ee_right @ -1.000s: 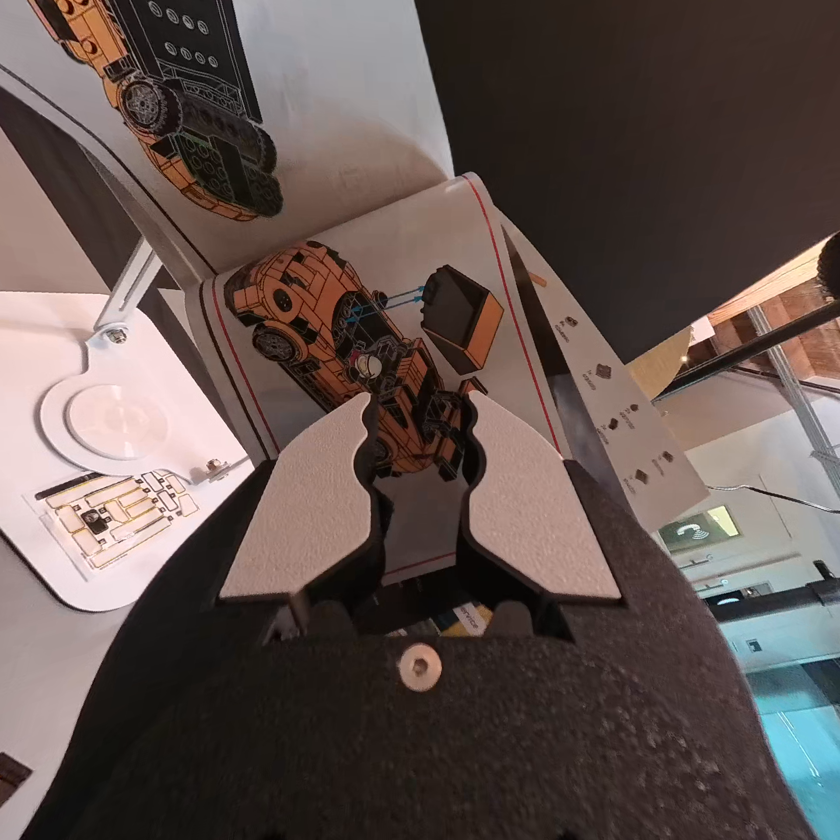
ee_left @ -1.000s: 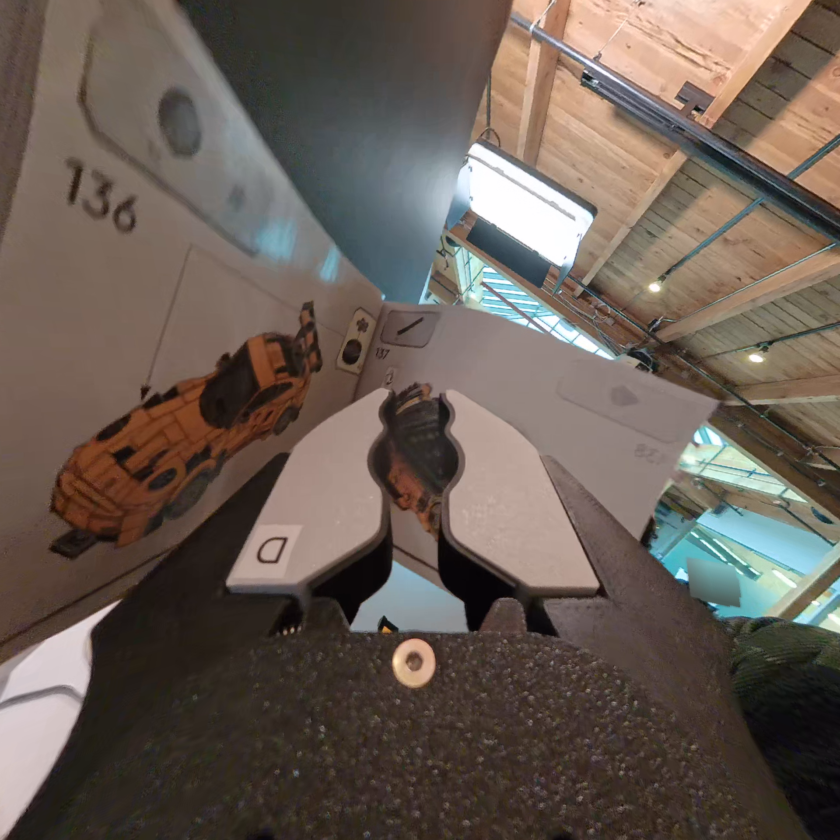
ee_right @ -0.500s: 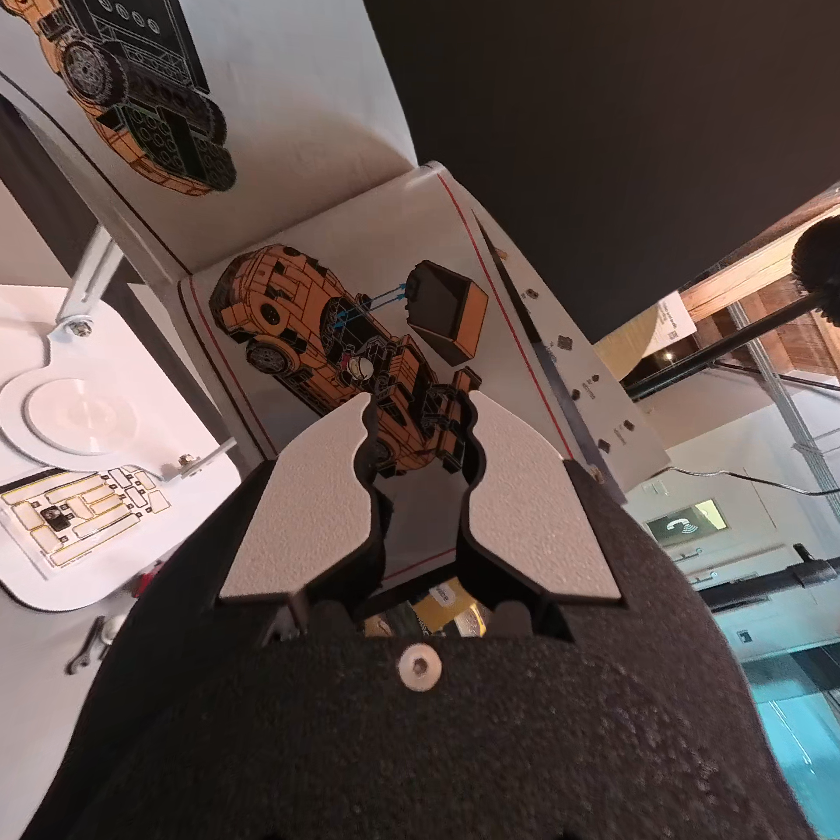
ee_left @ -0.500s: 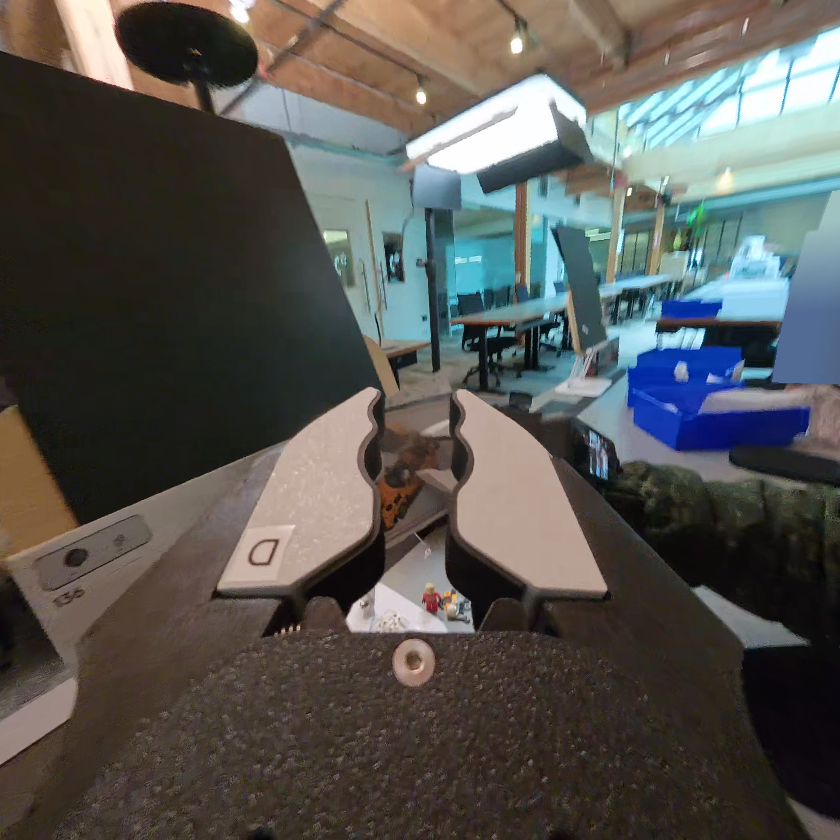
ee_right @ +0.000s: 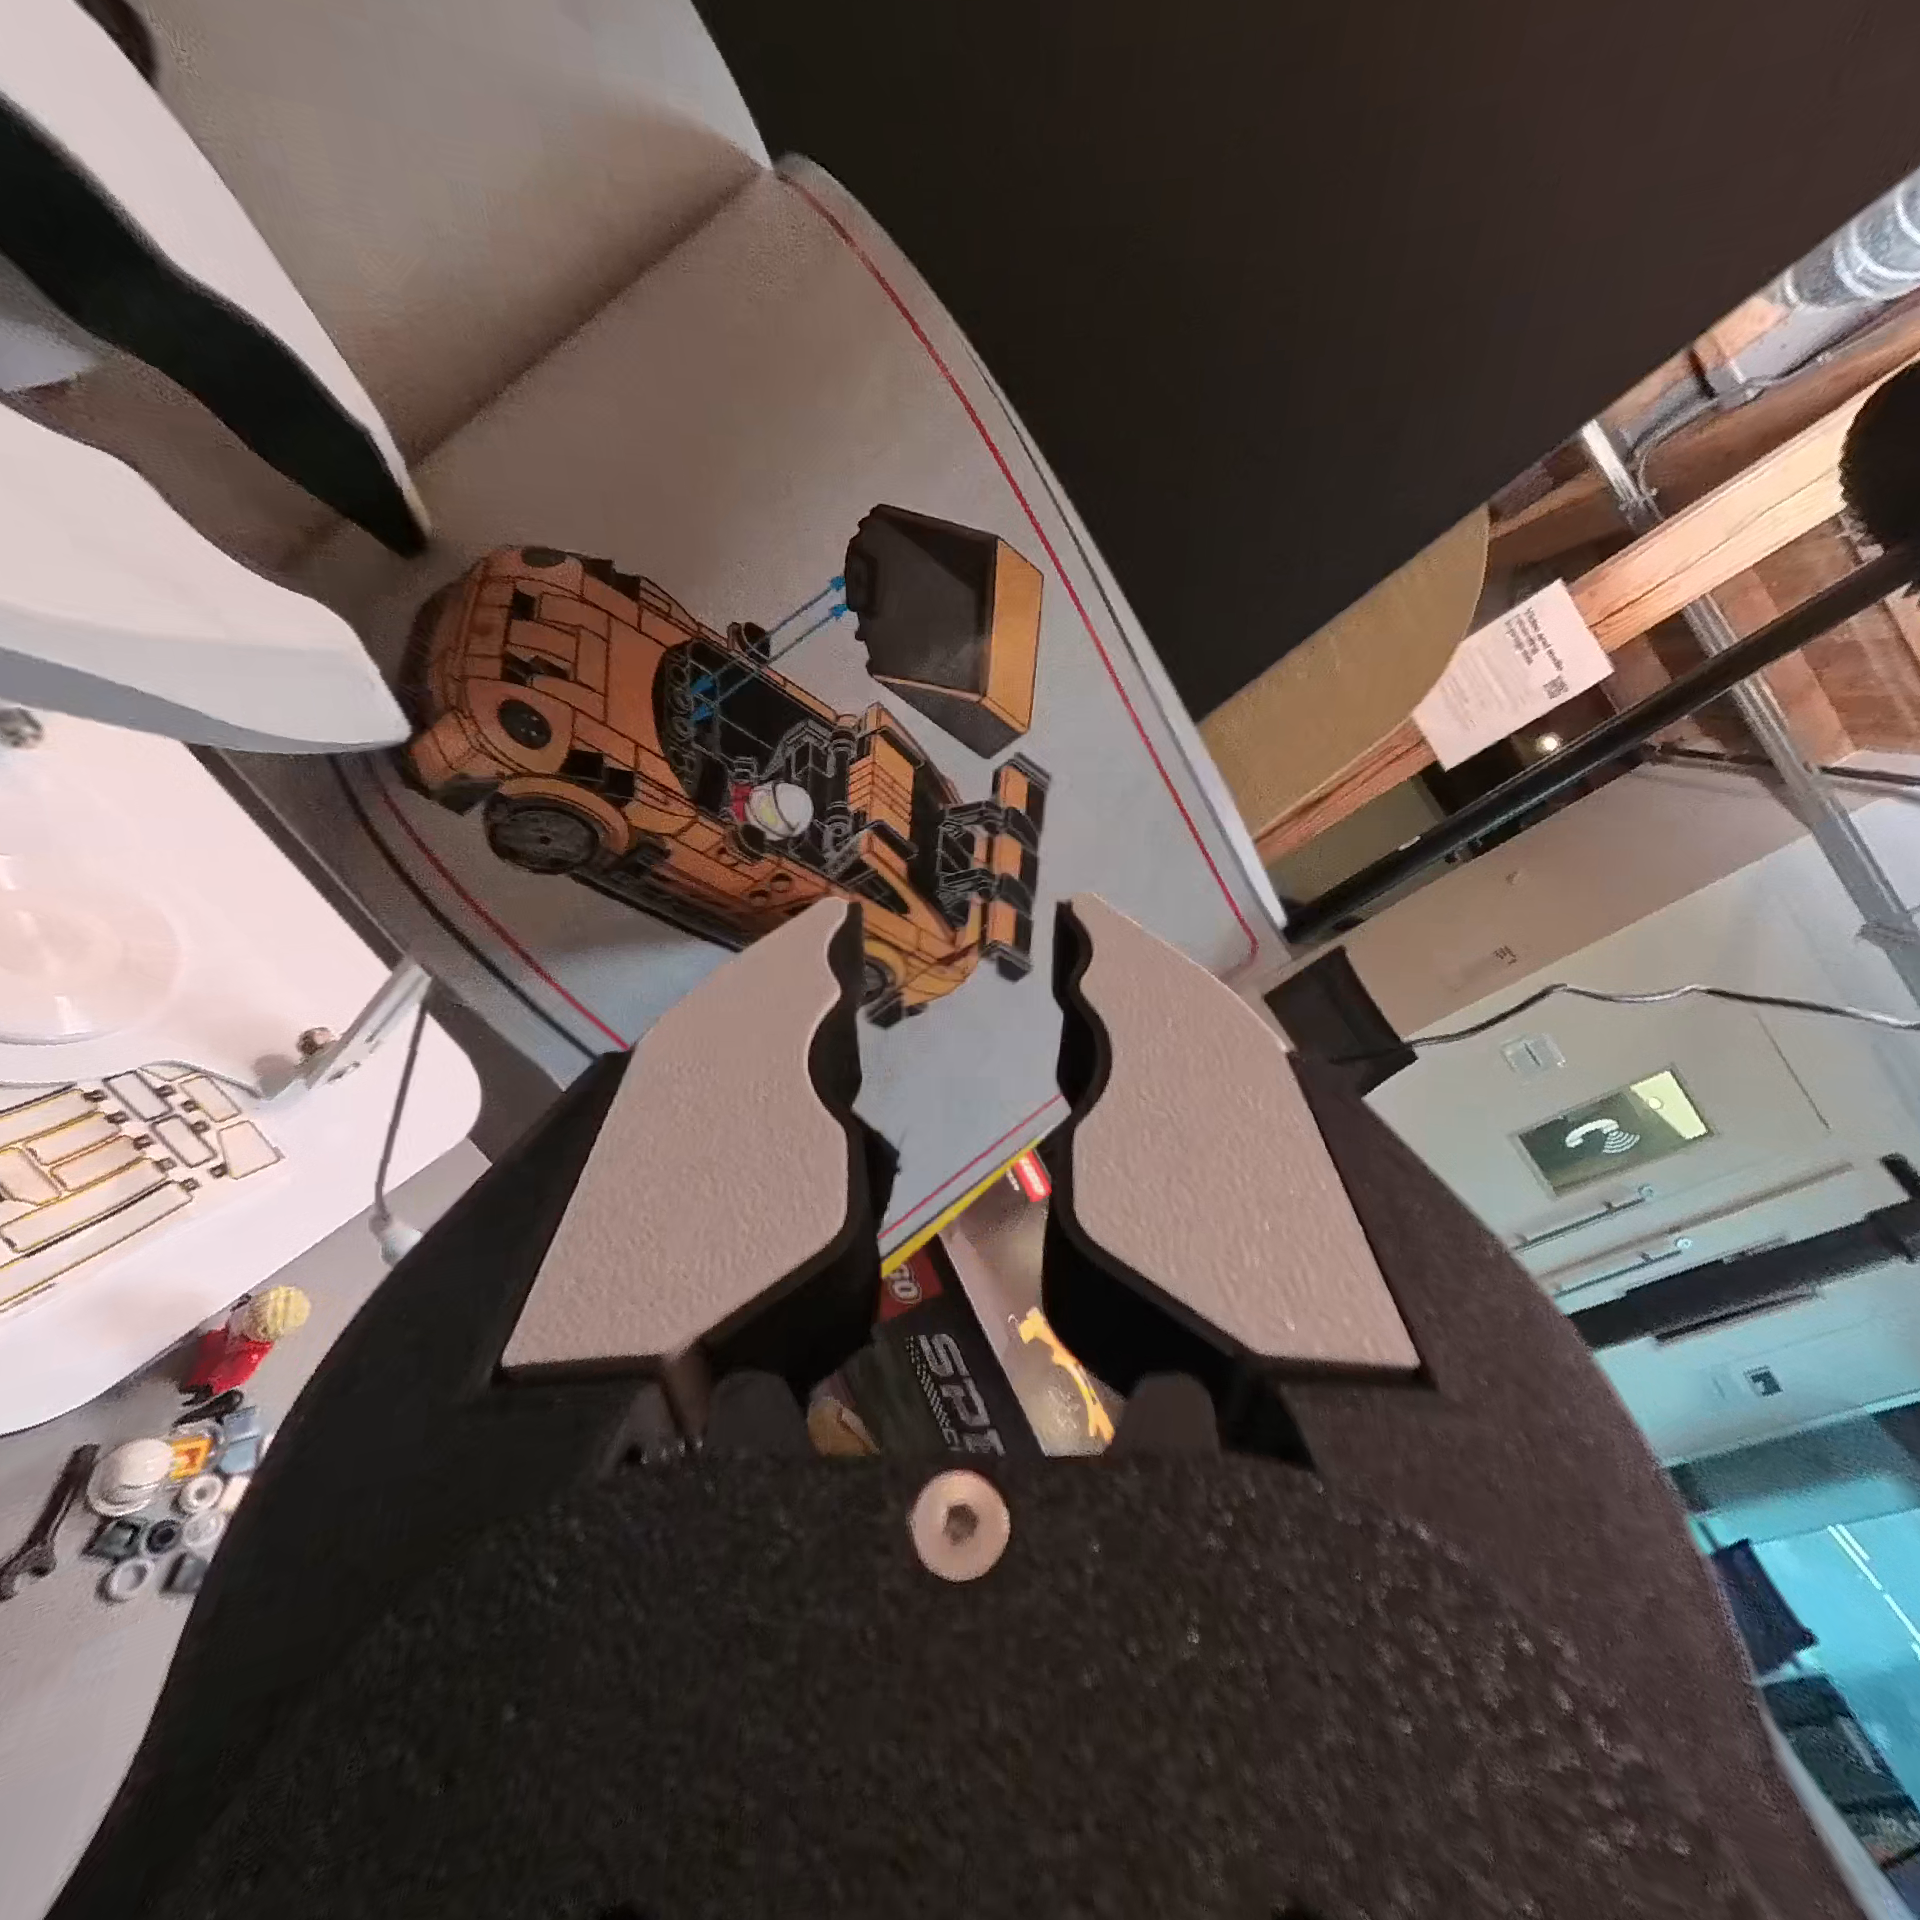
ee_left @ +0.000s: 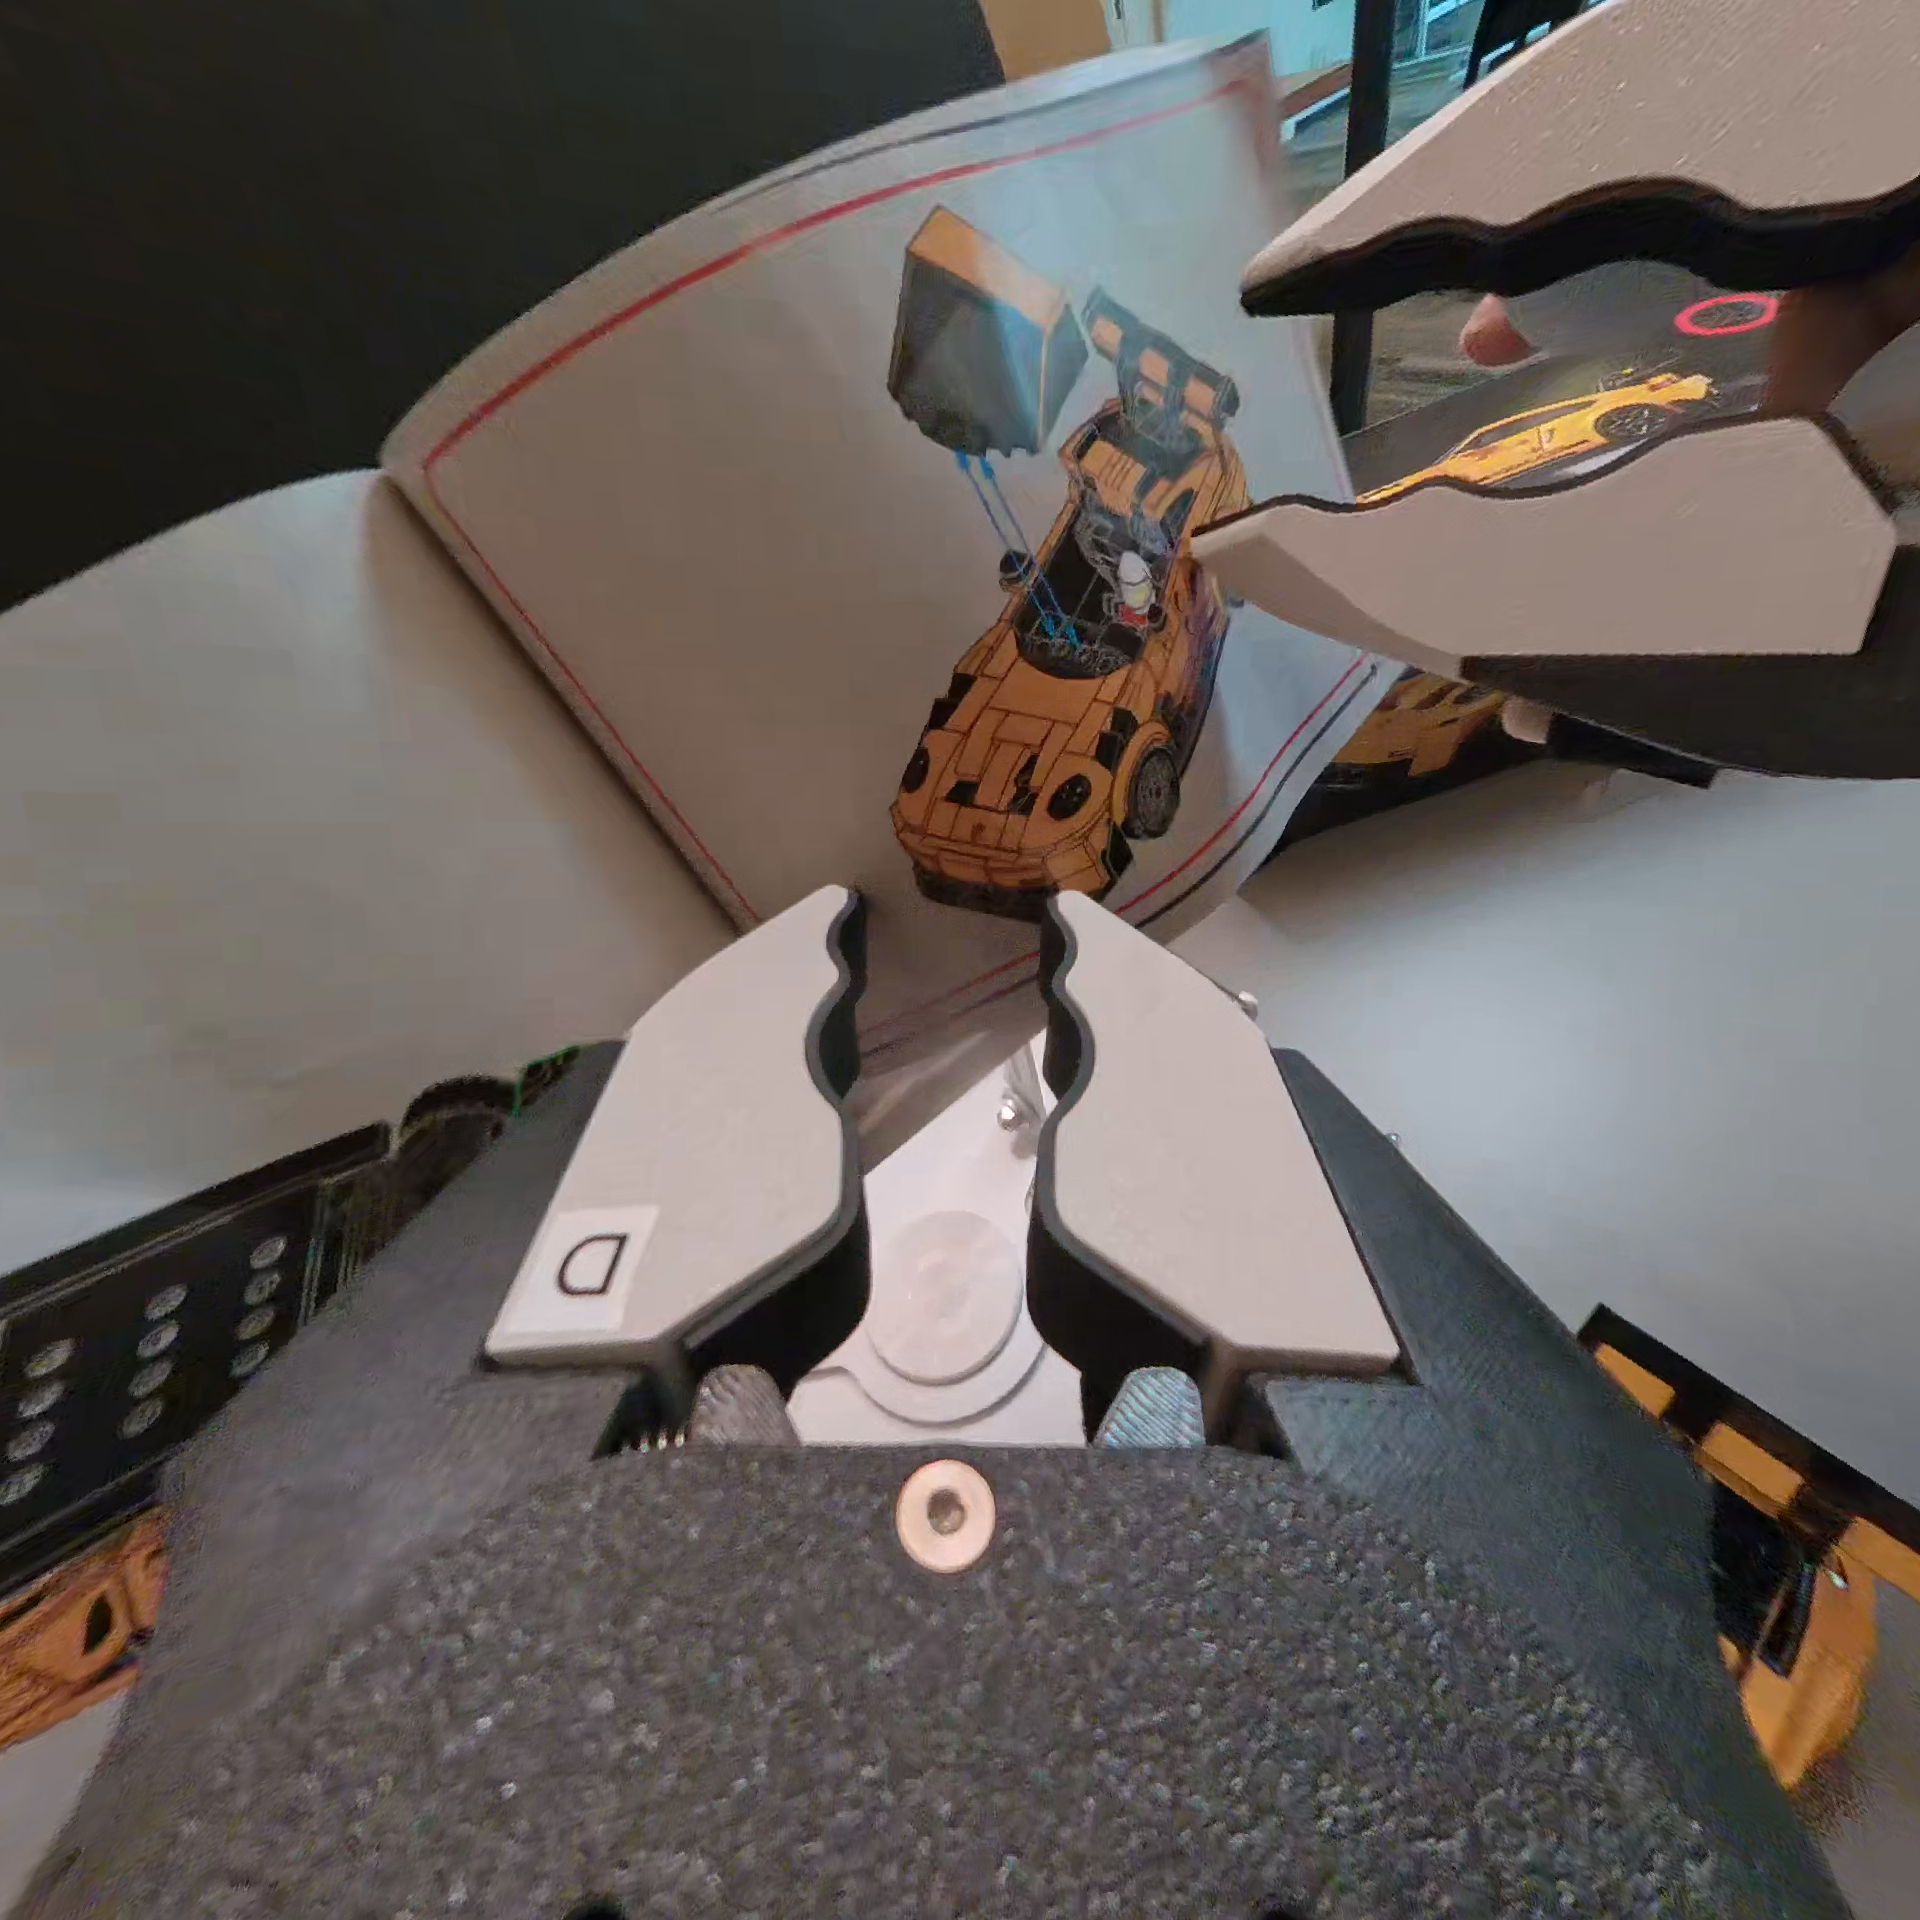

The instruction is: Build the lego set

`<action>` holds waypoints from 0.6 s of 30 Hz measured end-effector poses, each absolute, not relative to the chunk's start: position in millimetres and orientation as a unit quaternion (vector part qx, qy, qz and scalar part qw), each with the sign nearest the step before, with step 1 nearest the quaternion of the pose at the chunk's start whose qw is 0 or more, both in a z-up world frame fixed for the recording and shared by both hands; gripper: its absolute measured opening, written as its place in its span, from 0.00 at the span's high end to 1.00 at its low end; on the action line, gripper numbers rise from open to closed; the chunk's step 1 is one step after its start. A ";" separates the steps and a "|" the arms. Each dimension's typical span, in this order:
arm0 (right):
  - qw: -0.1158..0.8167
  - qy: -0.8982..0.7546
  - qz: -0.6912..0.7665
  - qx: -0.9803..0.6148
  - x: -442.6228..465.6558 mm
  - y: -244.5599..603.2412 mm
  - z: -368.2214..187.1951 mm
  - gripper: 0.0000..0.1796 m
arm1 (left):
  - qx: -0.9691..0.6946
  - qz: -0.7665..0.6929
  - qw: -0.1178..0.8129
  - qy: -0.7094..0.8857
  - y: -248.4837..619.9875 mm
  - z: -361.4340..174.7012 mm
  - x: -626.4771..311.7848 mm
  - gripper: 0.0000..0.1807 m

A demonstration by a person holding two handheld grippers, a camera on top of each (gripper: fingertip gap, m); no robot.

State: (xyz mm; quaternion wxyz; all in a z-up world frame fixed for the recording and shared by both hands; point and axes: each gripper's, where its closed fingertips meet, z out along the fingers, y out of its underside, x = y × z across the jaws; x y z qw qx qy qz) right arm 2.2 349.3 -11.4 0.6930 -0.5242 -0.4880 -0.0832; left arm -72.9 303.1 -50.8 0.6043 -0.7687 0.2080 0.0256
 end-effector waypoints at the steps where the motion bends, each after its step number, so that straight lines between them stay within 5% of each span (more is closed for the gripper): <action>1: 0.692 -0.486 -0.075 -0.529 3.5 349.7 -11.6 0.81 | -0.767 0.027 0.606 0.208 306.2 -51.3 -71.7 0.83; 11: 0.613 -0.518 0.221 -0.554 -67.3 278.8 4.5 0.87 | -0.759 0.003 0.610 0.228 310.6 -54.3 -63.7 0.82; 18: 0.586 -0.527 0.169 -0.592 -94.0 307.7 -15.3 0.89 | -0.732 -0.043 0.637 0.238 264.0 -42.5 -86.1 0.85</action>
